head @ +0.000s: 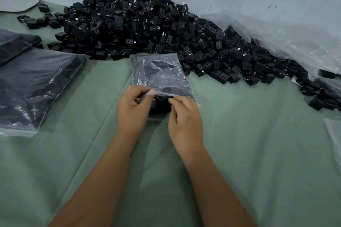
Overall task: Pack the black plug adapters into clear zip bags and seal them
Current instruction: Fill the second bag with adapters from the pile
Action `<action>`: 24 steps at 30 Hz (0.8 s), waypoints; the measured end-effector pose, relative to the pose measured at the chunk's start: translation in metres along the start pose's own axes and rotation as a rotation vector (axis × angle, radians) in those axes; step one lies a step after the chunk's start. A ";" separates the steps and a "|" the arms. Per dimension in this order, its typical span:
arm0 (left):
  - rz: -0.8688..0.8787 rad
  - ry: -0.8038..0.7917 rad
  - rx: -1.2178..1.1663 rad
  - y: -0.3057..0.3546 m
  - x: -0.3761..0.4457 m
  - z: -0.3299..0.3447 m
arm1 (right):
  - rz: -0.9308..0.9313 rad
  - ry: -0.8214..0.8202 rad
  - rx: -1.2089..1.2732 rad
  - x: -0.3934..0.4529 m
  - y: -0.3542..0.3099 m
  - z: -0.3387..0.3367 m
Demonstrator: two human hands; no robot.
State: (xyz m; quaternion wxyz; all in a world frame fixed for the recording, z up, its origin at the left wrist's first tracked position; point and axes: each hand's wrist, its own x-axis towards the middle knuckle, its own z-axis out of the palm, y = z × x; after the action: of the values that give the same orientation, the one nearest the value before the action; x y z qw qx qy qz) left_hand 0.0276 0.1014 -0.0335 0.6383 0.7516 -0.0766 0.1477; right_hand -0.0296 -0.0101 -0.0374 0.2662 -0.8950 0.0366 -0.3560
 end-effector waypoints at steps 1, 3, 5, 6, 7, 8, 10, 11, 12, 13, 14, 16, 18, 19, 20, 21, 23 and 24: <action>0.023 0.005 0.006 0.001 0.000 0.000 | -0.011 -0.033 -0.022 -0.002 -0.001 0.001; 0.047 0.006 0.017 0.001 -0.001 0.000 | -0.020 -0.095 -0.051 -0.004 -0.003 0.001; 0.050 0.004 0.024 0.000 -0.002 0.000 | -0.021 -0.118 -0.068 -0.004 -0.002 0.001; 0.052 0.003 0.029 -0.001 -0.002 0.000 | -0.022 -0.124 -0.076 -0.004 -0.002 0.002; 0.059 0.003 0.037 -0.001 -0.002 0.000 | -0.024 -0.130 -0.085 -0.003 -0.002 0.003; 0.074 0.005 0.050 -0.001 -0.002 0.000 | -0.022 -0.144 -0.097 -0.002 -0.002 0.004; 0.133 0.015 0.101 0.000 -0.002 0.000 | -0.003 -0.214 -0.133 -0.001 -0.006 0.008; 0.170 0.023 0.128 0.000 -0.003 0.000 | 0.013 -0.272 -0.152 0.000 -0.008 0.011; 0.206 0.029 0.150 0.000 -0.003 0.000 | 0.025 -0.326 -0.174 0.002 -0.010 0.014; 0.241 0.036 0.170 0.000 -0.004 0.000 | 0.028 -0.365 -0.196 0.005 -0.011 0.017; 0.276 0.044 0.191 0.001 -0.005 0.000 | 0.023 -0.387 -0.217 0.011 -0.010 0.020; 0.344 0.057 0.235 0.002 -0.006 0.000 | -0.002 -0.416 -0.282 0.023 -0.006 0.026; 0.390 0.062 0.262 0.001 -0.006 0.000 | -0.022 -0.495 -0.399 0.035 -0.003 0.031; 0.399 0.063 0.267 0.001 -0.005 0.000 | -0.029 -0.549 -0.460 0.041 -0.002 0.035; 0.401 0.062 0.269 0.000 -0.005 0.000 | -0.015 -0.597 -0.506 0.048 -0.003 0.039; 0.402 0.061 0.269 0.000 -0.004 0.000 | 0.016 -0.639 -0.533 0.055 -0.004 0.044; 0.407 0.065 0.264 0.000 -0.004 0.001 | 0.167 -0.691 -0.539 0.074 -0.003 0.052; 0.407 0.069 0.260 0.000 -0.004 0.001 | 0.275 -0.667 -0.485 0.083 -0.003 0.056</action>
State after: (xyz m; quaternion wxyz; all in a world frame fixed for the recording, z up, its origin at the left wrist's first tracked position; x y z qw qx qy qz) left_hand 0.0240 0.0998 -0.0352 0.4956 0.7909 -0.1850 0.3078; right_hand 0.0687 -0.0040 -0.0184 0.0904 -0.9845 0.1500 0.0103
